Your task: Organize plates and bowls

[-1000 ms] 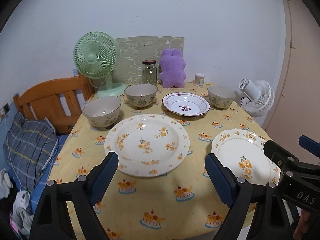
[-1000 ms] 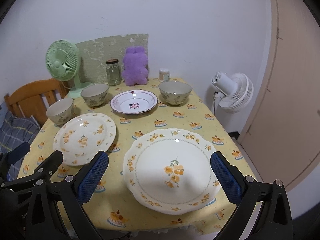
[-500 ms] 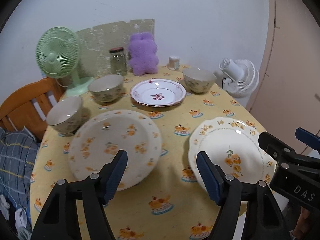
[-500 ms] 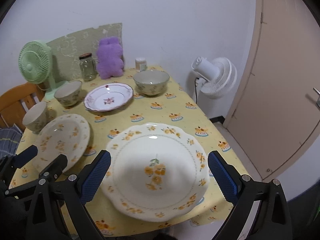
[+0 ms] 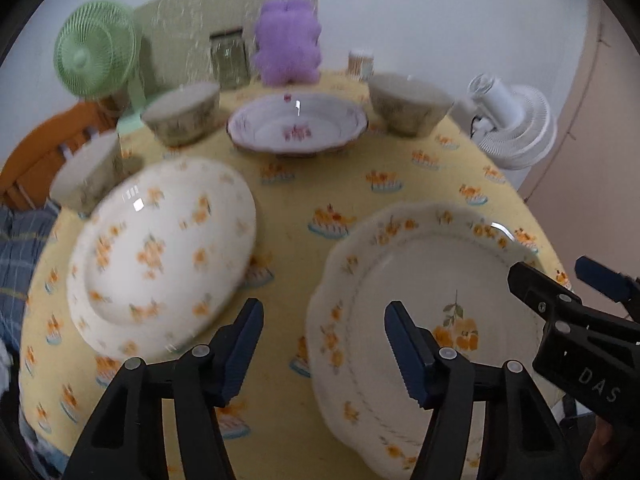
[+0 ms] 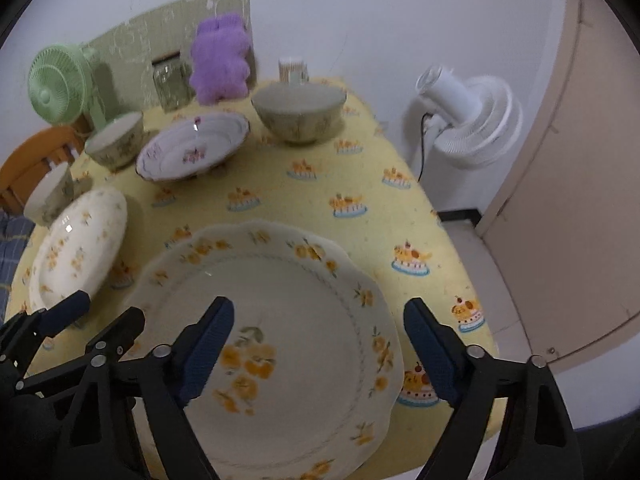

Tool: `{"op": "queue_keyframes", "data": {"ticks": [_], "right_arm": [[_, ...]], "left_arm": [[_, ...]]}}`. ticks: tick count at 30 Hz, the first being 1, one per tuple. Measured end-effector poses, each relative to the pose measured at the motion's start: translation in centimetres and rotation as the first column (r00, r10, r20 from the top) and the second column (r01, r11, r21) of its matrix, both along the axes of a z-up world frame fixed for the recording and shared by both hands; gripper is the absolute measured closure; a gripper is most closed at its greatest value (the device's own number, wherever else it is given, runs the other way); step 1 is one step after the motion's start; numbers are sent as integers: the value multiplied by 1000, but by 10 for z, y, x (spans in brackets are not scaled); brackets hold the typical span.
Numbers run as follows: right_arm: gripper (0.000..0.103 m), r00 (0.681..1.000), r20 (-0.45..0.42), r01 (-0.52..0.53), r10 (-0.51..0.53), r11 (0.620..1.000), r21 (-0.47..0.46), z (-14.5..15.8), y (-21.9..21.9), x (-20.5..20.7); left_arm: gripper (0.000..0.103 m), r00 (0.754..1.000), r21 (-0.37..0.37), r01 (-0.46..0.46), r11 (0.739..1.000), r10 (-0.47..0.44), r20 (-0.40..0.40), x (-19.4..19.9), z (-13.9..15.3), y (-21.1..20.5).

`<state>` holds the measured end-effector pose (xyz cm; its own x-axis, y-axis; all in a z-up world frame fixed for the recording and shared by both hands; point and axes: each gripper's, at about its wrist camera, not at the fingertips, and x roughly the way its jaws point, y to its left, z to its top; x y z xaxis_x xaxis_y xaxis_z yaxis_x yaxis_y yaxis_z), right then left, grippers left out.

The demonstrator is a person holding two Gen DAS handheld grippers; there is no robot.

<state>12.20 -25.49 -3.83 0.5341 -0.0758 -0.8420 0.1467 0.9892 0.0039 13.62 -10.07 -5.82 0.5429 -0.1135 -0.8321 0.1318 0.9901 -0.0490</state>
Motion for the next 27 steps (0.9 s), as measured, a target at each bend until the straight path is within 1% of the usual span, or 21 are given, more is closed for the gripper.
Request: {"op": "queue_keyframes", "data": {"ticks": [3,5,9,15,18,21,23,27], "right_arm": [[21,998,-60,-17,19,999,34,-17,-13,6],[22,996,-83,-23,27,999,41,-26,-19,8],[31,992,-115,-52,59,997,63,-40,-26,11],[35,983,-160,-76,87,994,72,-52,-28,17],[36,980,-177,-85,92,995,47,-53,-25,22],[36,978,-189,-84,95,995,61,-53,-25,30],[36,977,-189,-89,101,994,70,-51,-24,38],[36,976,-168,-129,139,989,67,-46,-16,55]], "left_arm": [[40,998,16,-34,999,34,-45,1,-12,-9],[41,996,24,-51,998,53,-70,2,-18,-13],[48,990,21,-71,997,73,-121,6,-29,-21],[47,987,9,-104,995,104,-122,12,-30,-22],[47,986,18,-108,994,109,-124,14,-30,-23],[47,982,19,-120,993,122,-141,21,-30,-19],[48,978,13,-136,991,136,-159,26,-30,-15],[47,975,34,-167,985,170,-145,34,-27,-10]]}}
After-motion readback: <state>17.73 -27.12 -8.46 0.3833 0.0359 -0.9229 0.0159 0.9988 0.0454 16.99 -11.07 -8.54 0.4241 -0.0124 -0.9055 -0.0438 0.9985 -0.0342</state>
